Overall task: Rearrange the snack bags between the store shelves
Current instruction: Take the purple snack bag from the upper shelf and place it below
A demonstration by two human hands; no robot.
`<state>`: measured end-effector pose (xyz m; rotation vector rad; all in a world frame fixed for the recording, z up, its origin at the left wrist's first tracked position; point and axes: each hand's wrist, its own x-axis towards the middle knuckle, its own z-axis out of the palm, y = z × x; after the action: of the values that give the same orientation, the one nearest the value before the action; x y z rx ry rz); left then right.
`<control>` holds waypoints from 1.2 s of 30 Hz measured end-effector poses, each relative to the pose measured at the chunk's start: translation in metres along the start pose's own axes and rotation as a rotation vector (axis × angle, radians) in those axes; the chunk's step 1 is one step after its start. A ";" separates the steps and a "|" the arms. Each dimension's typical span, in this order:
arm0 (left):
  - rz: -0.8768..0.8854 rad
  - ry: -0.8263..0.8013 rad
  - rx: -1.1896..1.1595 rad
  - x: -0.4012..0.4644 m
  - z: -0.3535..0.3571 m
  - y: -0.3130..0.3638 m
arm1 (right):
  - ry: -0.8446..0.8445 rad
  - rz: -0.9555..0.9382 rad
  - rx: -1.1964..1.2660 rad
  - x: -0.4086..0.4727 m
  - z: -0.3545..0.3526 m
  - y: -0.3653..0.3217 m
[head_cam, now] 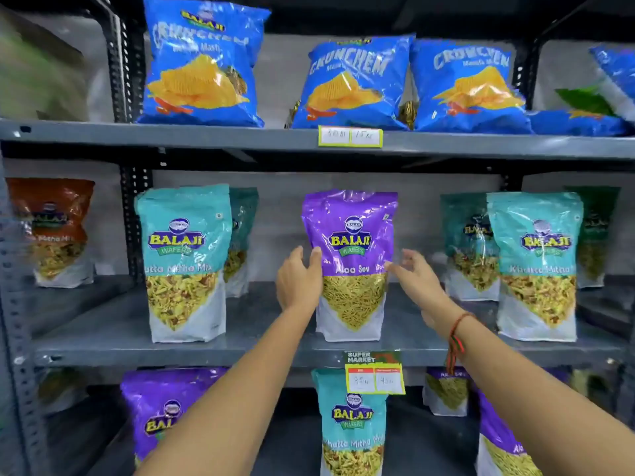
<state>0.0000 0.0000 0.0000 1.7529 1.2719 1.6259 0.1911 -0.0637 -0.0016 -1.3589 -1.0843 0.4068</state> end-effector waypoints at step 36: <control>-0.014 0.307 0.052 -0.173 -0.148 -0.106 | -0.230 0.079 0.301 -0.199 0.087 0.054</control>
<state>-0.1546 -0.1314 -0.1470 1.5607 1.4684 1.9254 0.0419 -0.1566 -0.1397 -1.1073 -1.1074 0.7677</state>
